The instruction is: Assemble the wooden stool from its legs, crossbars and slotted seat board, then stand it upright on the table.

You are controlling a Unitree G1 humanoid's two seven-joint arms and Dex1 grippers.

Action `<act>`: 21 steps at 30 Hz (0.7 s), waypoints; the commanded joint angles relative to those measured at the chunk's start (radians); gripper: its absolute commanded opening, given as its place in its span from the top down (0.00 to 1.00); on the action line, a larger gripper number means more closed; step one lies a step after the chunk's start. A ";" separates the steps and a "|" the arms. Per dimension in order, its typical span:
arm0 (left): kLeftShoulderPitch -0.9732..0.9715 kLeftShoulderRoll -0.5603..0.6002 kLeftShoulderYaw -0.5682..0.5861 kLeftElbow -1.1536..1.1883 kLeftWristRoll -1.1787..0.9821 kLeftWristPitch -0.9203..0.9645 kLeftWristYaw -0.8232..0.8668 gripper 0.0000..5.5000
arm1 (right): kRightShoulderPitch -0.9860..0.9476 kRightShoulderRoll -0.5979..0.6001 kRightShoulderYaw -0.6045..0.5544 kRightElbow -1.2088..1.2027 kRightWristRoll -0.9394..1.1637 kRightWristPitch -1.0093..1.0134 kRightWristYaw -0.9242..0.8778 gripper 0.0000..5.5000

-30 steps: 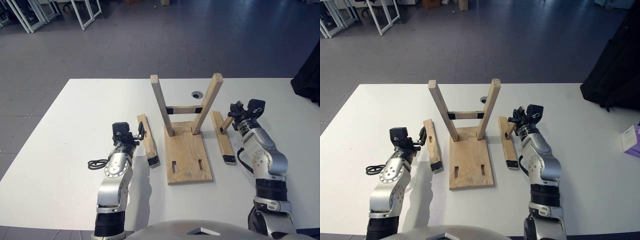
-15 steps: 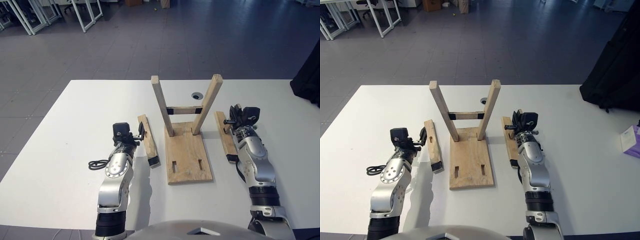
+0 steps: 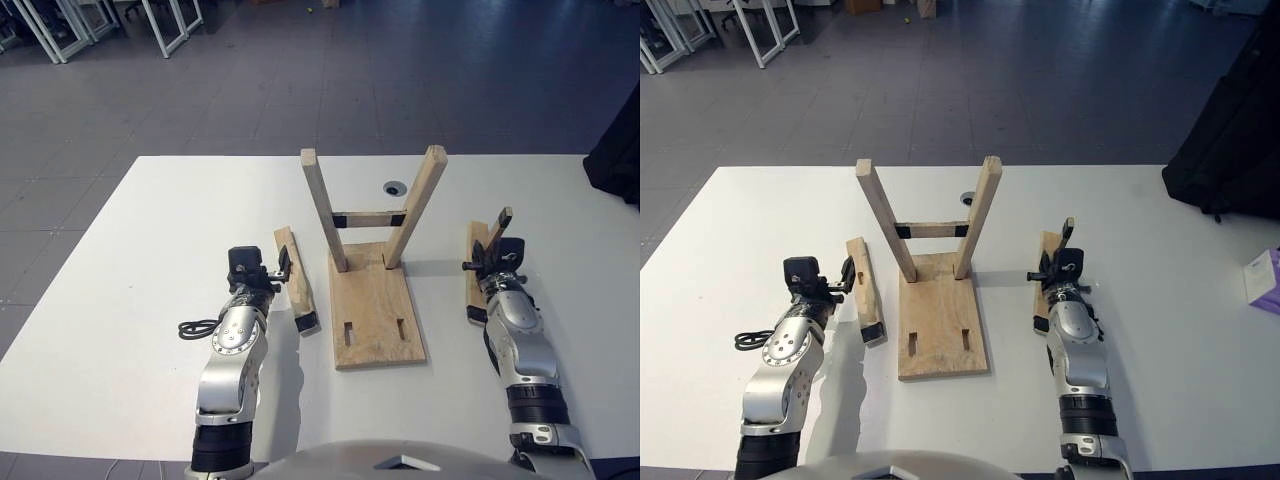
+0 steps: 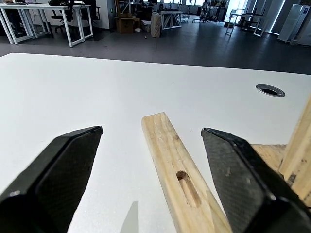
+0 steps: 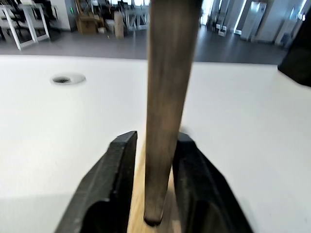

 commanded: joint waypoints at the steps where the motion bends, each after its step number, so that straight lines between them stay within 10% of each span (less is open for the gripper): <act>1: -0.005 -0.001 0.002 -0.004 0.007 0.014 0.002 0.31 | -0.049 -0.016 -0.011 -0.080 0.006 0.061 0.015 0.64; 5: 0.000 -0.003 0.002 -0.009 0.007 0.016 0.004 0.31 | -0.145 -0.050 -0.038 -0.183 -0.005 0.154 -0.001 0.49; 15: 0.003 -0.011 0.001 -0.010 0.010 0.016 0.008 0.31 | -0.560 -0.121 -0.141 -0.238 0.042 0.486 -0.047 0.49; 21: 0.004 -0.024 -0.001 -0.005 0.016 0.010 0.016 0.31 | -0.412 -0.092 -0.073 -0.020 0.019 0.623 -0.001 0.49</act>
